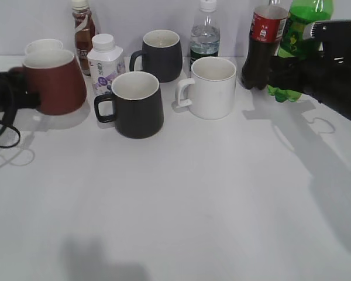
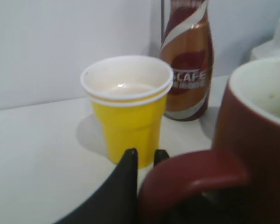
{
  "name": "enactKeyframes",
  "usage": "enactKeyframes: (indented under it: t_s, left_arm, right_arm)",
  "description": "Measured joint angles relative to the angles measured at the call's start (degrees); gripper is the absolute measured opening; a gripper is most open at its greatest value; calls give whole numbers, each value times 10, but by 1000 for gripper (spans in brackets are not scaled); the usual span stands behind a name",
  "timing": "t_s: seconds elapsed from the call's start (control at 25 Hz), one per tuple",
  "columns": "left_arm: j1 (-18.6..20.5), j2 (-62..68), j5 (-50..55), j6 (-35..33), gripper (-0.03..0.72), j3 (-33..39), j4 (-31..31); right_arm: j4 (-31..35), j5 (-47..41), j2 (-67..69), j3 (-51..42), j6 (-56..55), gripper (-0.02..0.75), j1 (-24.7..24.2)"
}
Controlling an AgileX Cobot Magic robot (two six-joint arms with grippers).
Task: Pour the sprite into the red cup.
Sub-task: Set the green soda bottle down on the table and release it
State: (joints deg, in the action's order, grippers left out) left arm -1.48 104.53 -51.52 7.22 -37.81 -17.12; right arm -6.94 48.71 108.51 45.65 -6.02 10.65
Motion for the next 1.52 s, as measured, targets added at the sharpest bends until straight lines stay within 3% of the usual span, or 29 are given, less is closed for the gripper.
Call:
enactKeyframes:
  t_s: [0.32,0.8,1.12,1.52]
  left_arm:
    - [0,101,-122,-36,76,0,29]
    - [0,133,-158,-64,78,-7,27]
    - [0,133,-164,-63,242,-8,-7]
    - [-1,89,-176,-63,259,61,7]
  right_arm:
    - [0,11,0,0,2,375,0]
    - [-22,13,0,0,3,375,0]
    - [-55,18,8,0,3,375,2]
    - [-59,43,58,0,3,375,2]
